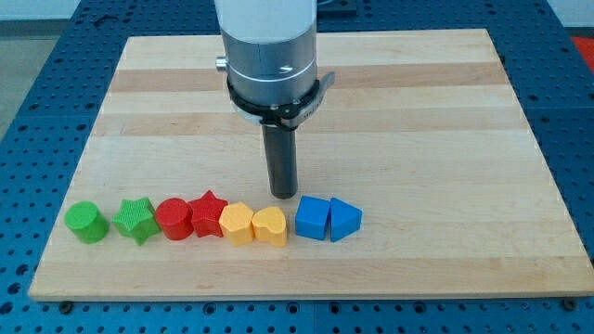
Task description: Move the blue cube down a bit
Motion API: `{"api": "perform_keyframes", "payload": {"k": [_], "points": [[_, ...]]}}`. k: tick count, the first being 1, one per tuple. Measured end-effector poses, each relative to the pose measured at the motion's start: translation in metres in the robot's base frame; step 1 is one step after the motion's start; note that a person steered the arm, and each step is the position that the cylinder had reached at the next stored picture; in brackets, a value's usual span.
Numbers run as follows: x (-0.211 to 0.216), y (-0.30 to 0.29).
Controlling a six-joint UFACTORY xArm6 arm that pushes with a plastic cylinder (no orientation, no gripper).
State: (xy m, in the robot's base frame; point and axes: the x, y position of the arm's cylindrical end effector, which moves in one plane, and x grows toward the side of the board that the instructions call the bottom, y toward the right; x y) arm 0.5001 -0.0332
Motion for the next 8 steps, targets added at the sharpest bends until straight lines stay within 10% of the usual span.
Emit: {"api": "perform_keyframes", "payload": {"k": [8], "points": [[-0.004, 0.014]]}}
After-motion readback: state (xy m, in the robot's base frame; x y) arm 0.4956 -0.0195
